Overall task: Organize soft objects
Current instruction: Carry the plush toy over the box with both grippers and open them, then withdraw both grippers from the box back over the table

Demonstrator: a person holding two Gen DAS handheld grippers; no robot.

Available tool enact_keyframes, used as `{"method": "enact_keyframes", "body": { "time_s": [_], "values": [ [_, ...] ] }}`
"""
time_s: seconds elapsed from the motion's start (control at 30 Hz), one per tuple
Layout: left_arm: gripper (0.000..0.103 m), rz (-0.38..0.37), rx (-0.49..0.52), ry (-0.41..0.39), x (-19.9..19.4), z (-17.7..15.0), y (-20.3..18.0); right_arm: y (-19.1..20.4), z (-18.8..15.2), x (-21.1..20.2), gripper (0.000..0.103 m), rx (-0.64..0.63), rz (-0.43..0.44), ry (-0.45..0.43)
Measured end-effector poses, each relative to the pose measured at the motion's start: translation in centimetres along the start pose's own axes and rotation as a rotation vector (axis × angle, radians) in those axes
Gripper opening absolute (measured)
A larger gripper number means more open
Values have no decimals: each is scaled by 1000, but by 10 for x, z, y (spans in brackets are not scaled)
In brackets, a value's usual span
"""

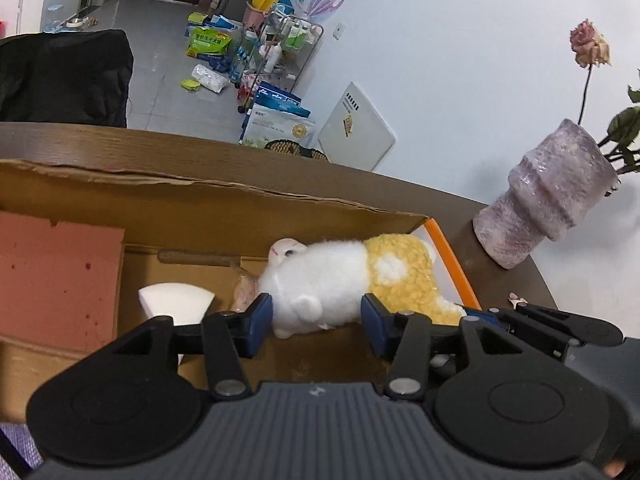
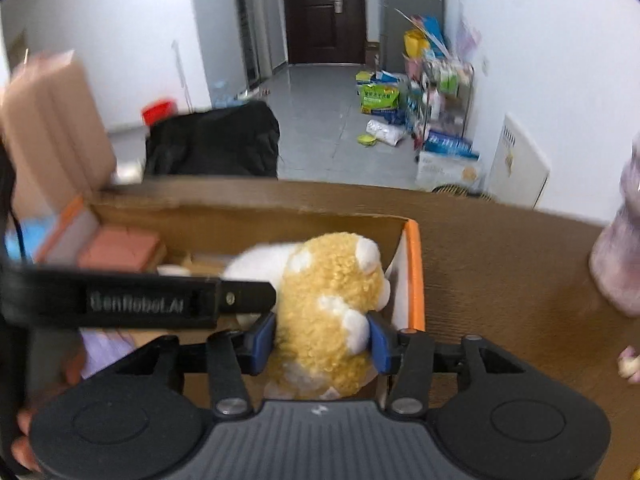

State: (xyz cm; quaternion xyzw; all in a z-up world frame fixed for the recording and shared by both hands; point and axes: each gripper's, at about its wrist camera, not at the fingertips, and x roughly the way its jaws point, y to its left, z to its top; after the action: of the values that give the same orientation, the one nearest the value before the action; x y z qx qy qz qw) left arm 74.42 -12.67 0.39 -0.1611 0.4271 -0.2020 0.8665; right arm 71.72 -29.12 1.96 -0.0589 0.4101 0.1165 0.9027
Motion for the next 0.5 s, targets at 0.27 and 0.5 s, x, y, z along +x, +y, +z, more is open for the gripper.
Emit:
{"method": "enact_keyframes", "body": {
  "time_s": [0.27,0.5],
  "values": [
    [51,49,136,-63,-50,5,-31,-8,8,-57,58,42,-49,-65],
    [65,166,283,-183,-156,-1,-61,-21,15,-161,65,56,-54,-158]
  ]
}}
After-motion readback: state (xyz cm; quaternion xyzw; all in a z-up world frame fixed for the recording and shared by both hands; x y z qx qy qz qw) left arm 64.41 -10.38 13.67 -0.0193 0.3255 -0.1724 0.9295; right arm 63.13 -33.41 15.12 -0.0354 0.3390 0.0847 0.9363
